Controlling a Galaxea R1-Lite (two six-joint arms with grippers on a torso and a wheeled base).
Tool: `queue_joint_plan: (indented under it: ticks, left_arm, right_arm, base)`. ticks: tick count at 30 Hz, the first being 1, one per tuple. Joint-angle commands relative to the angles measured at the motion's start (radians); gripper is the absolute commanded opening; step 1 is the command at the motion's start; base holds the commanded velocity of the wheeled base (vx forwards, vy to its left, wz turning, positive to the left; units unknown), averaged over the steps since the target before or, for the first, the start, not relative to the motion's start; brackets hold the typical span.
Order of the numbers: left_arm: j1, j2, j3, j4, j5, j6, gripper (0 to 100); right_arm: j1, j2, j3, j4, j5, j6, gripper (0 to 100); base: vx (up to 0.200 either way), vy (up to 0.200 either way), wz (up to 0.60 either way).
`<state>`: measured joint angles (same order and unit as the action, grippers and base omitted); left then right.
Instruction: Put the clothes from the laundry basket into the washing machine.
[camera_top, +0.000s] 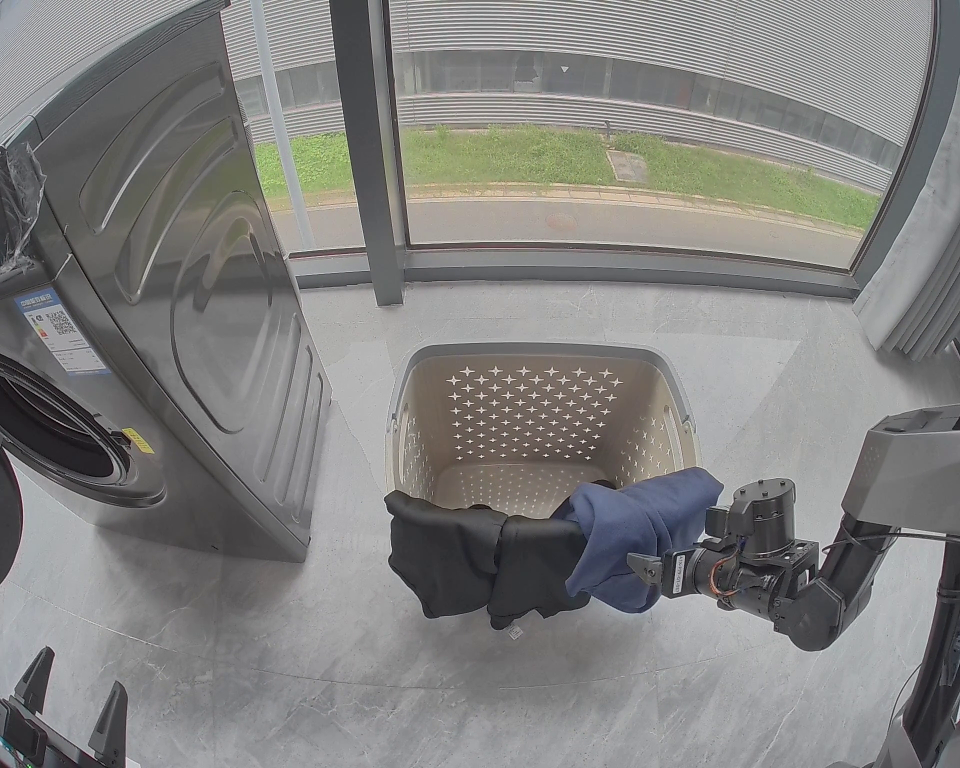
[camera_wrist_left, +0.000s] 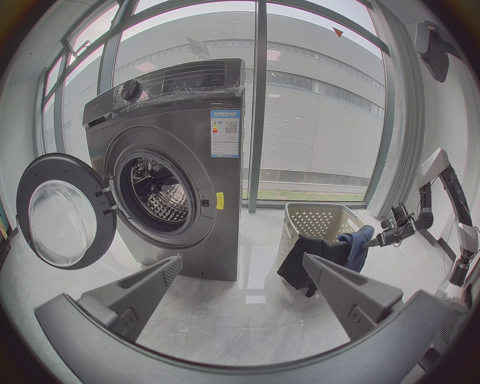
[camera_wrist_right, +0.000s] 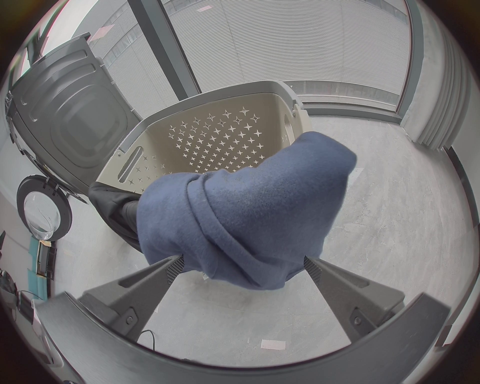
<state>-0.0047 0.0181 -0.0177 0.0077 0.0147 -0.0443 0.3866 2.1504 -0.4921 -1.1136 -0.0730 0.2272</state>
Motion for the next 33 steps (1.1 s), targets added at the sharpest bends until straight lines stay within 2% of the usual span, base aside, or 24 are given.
queue_joint_plan:
  ticks: [1,7,8,21,27,33]
  left_arm:
    - [0.000,-0.015,0.015,0.000,0.001,0.000,100]
    - [0.000,-0.015,0.015,0.000,0.001,0.000,100]
    - [0.000,-0.015,0.015,0.000,0.001,0.000,100]
    - [0.000,-0.015,0.015,0.000,0.001,0.000,100]
    - [0.000,-0.015,0.015,0.000,0.001,0.000,100]
    - [0.000,-0.015,0.015,0.000,0.001,0.000,100]
  right_arm:
    - [-0.008,0.055,-0.048,0.000,-0.001,0.000,100]
    - [-0.008,0.072,-0.094,-0.002,-0.001,0.018,100]
    - [-0.008,0.072,-0.095,-0.002,-0.001,0.018,0]
    - [0.017,0.020,-0.054,-0.009,0.001,0.066,0]
    - [0.021,-0.139,0.073,-0.077,0.005,0.063,0]
    - [0.032,-0.311,0.142,-0.074,0.012,0.063,0]
  base:
    - [0.000,0.000,0.00]
    - [0.000,0.000,0.00]
    - [0.000,0.000,0.00]
    - [0.000,0.000,0.00]
    - [0.000,0.000,0.00]
    - [0.000,0.000,0.00]
